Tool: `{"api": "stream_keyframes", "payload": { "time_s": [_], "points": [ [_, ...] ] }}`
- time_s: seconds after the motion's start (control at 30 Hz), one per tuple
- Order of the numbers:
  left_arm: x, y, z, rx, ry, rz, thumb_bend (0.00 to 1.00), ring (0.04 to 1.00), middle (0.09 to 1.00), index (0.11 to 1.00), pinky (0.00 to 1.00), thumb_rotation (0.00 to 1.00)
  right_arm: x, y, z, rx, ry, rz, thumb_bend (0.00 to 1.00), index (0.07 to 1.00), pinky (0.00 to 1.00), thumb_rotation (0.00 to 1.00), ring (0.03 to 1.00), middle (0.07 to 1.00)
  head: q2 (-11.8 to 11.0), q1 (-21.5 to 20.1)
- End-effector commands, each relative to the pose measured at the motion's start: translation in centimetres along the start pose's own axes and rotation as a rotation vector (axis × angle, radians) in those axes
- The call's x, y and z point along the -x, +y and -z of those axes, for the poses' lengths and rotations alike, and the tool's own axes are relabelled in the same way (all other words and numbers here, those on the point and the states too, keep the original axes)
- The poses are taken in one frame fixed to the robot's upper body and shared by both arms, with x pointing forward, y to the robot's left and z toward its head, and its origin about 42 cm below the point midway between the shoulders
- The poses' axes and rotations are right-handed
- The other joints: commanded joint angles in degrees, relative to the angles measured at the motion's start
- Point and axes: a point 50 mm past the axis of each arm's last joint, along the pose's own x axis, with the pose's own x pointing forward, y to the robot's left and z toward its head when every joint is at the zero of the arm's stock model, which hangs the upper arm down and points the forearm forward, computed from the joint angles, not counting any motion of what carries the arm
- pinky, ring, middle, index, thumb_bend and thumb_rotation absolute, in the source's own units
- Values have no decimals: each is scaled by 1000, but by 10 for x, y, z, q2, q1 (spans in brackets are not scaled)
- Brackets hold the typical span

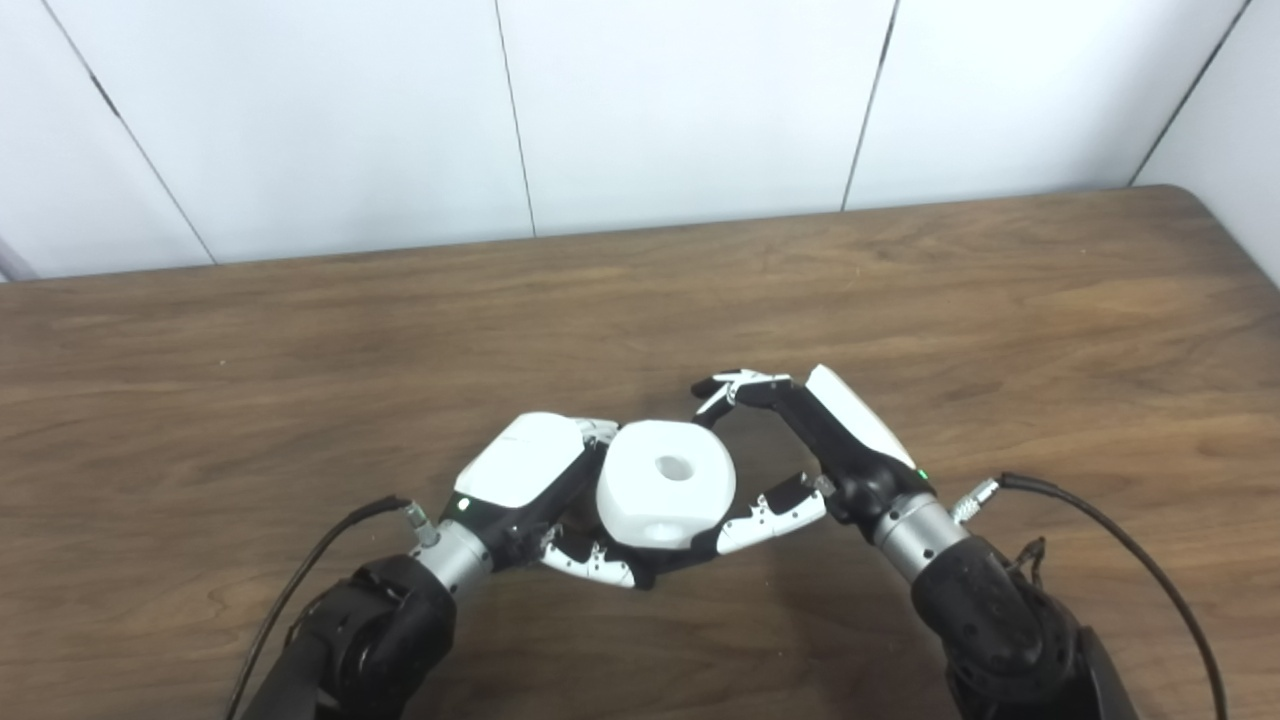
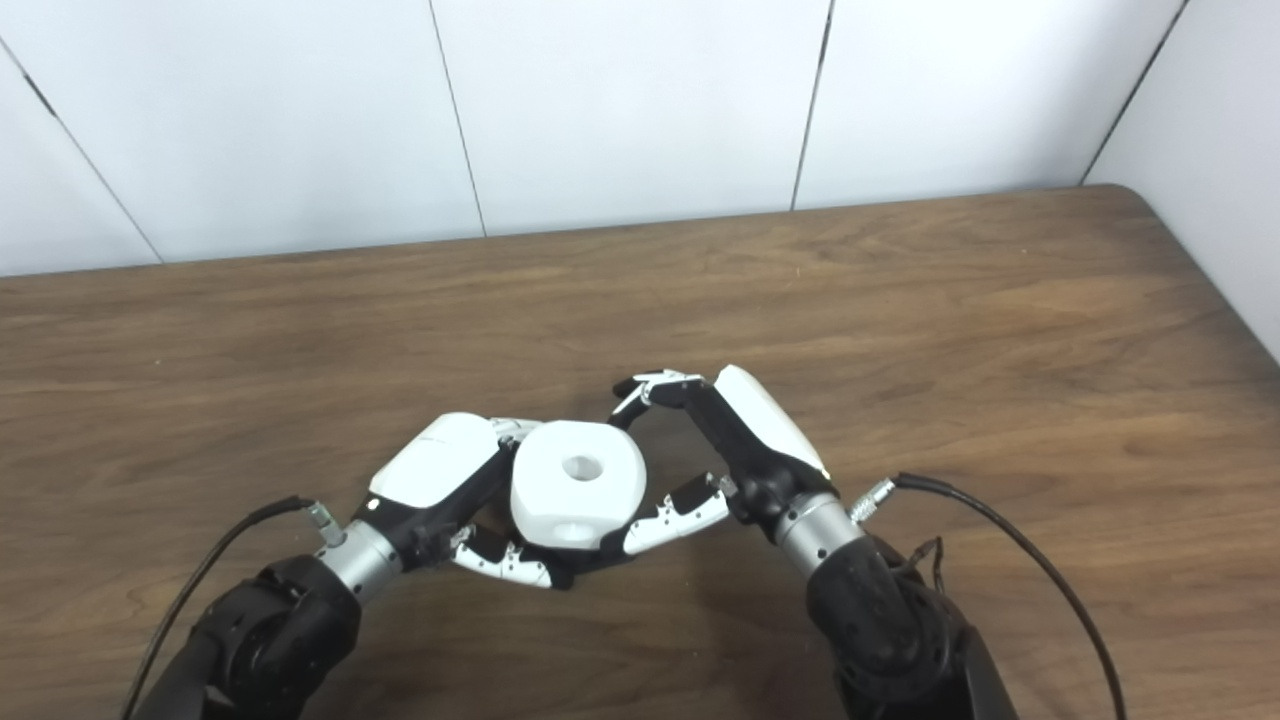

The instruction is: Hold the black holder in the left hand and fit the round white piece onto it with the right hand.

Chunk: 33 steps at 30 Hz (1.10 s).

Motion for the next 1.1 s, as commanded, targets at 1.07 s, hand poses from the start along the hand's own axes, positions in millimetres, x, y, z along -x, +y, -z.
{"api": "stream_keyframes", "payload": {
  "time_s": [1.07],
  "points": [
    [1, -16, 6, 22, 22, 88, 521, 840, 759, 484, 831, 49, -1, -21, -14, 33, -52, 39, 526, 481, 867, 139, 903, 799, 5, -4]
  ]
}}
